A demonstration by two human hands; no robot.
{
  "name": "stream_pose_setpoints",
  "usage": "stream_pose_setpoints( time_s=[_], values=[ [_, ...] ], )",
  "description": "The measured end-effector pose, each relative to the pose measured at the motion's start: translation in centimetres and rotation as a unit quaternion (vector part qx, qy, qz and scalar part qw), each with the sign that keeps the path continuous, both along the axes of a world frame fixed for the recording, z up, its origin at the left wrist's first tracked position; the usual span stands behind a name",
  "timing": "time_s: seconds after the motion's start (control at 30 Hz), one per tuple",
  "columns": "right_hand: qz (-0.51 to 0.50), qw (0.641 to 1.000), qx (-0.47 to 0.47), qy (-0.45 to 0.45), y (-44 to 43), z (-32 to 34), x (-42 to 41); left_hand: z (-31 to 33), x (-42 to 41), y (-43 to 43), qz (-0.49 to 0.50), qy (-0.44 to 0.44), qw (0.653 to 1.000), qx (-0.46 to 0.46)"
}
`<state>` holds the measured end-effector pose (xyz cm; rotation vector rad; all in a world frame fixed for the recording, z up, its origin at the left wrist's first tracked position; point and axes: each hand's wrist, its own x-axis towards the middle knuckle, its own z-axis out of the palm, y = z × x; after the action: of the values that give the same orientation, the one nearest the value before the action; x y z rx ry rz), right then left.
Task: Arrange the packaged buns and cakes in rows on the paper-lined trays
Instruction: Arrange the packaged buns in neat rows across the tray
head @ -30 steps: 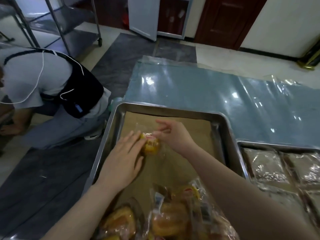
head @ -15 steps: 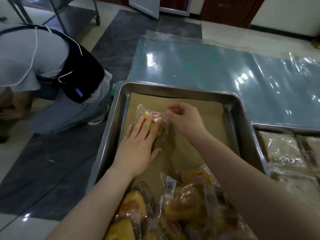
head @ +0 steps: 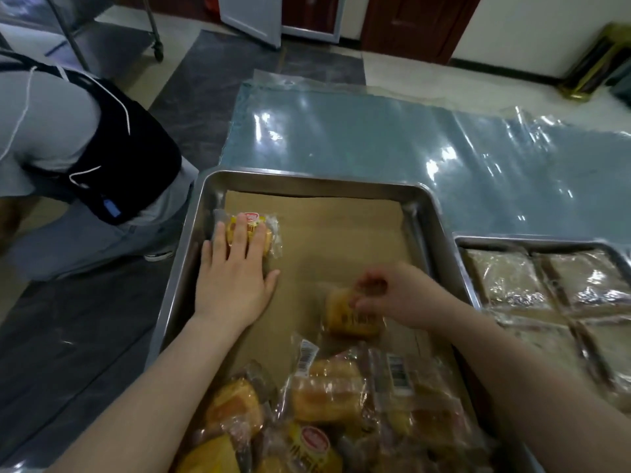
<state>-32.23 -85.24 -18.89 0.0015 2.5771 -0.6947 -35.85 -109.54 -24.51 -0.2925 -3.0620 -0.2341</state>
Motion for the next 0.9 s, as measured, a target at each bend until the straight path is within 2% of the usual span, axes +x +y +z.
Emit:
stream_pose_setpoints(
  time_s=[0.07,0.1,0.17,0.23,0.33,0.4,0.47,0.53,0.67,0.8,0.9],
  values=[
    [-0.128,0.986,0.032,0.107,0.4,0.0,-1.3,0.1,-1.2,0.2,0.001,0.011,1.0,-0.004],
    [-0.158,0.975,0.077,0.139,0.5,-0.1,-1.8,0.1,-1.7,0.5,0.001,0.016,1.0,-0.006],
    [-0.142,0.962,0.144,0.184,0.4,-0.7,-2.2,-0.1,-2.6,1.0,-0.001,0.026,1.0,-0.006],
    [-0.076,0.966,0.118,0.219,0.0,-1.5,-2.4,-0.4,-3.1,1.0,-0.004,0.033,0.999,0.009],
    [0.0,0.972,0.094,0.214,-0.6,-2.3,-2.9,-0.8,-3.4,0.3,-0.037,0.033,0.998,0.033],
    [-0.022,0.974,0.058,0.219,-0.8,-2.4,-3.2,-0.8,-3.6,-0.2,-0.057,0.028,0.997,0.03],
    [-0.043,0.964,0.004,0.261,-1.0,-2.2,-3.4,-0.6,-3.8,-0.4,-0.063,0.024,0.997,0.035],
    [-0.03,0.952,0.023,0.302,-0.8,-2.3,-3.8,-0.5,-3.8,-0.4,-0.063,0.019,0.997,0.041],
    [0.023,0.966,0.083,0.245,-0.3,-2.5,-4.7,0.3,-3.4,-0.2,-0.046,0.02,0.998,0.024],
    [0.057,0.962,0.109,0.243,-1.5,-3.1,-5.7,1.7,-3.0,0.7,-0.022,0.122,0.989,0.085],
    [0.073,0.958,0.135,0.242,-2.9,-3.4,-6.8,1.4,-2.5,0.7,-0.016,0.082,0.996,0.03]
  ],
)
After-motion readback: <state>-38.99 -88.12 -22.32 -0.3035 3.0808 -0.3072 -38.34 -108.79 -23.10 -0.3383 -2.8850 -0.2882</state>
